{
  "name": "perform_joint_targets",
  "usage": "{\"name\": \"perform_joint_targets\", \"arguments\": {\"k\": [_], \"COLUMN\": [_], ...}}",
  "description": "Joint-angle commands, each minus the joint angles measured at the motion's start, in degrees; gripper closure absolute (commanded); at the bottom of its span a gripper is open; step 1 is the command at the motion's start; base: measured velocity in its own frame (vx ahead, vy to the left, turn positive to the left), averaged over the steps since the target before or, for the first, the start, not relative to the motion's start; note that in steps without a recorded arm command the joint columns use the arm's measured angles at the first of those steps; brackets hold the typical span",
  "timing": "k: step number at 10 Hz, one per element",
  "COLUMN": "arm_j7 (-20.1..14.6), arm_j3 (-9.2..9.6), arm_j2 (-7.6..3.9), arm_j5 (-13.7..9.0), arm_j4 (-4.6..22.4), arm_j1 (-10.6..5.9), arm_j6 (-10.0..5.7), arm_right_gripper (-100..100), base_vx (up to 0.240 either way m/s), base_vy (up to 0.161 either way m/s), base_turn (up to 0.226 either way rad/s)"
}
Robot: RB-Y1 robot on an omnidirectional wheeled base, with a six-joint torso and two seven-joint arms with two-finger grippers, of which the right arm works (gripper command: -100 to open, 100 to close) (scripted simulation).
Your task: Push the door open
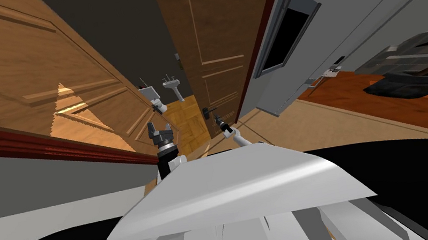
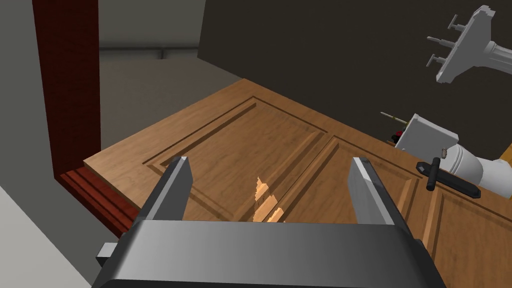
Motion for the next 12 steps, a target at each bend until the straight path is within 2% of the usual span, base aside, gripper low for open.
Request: {"name": "perform_joint_targets", "arguments": {"k": [1,2,3,6,9,11,12], "arm_j7": [-0.14,-0.08,-0.01,0.12,0.28,0.39,0.33], "arm_j3": [0.56,0.41,0.2,-0.17,-0.65,-0.96,-0.86], "arm_j2": [0.21,0.11,-0.62,-1.02,-0.65,0.23,-0.05], "arm_j5": [-0.05,-0.01,-0.04,-0.08,-0.13,-0.16,-0.15], "arm_j4": [1.82,1.13,1.53,1.93,2.44,2.77,2.64], "arm_j1": [-1.22,-0.59,-0.73,-0.86,-1.02,-1.12,-1.08], "arm_j6": [0.52,0.16,0.02,-0.21,-0.51,-0.7,-0.62], "arm_right_gripper": [-100,-100,-100,-100,-100,-100,-100], "base_vx": [0.074,0.027,0.118,0.167,0.197,0.168,0.074], "base_vy": [-0.156,-0.073,0.019,0.056,0.075,0.063,0.027], "base_turn": [0.05,0.015,0.027,0.022,0.024,0.025,0.002]}}
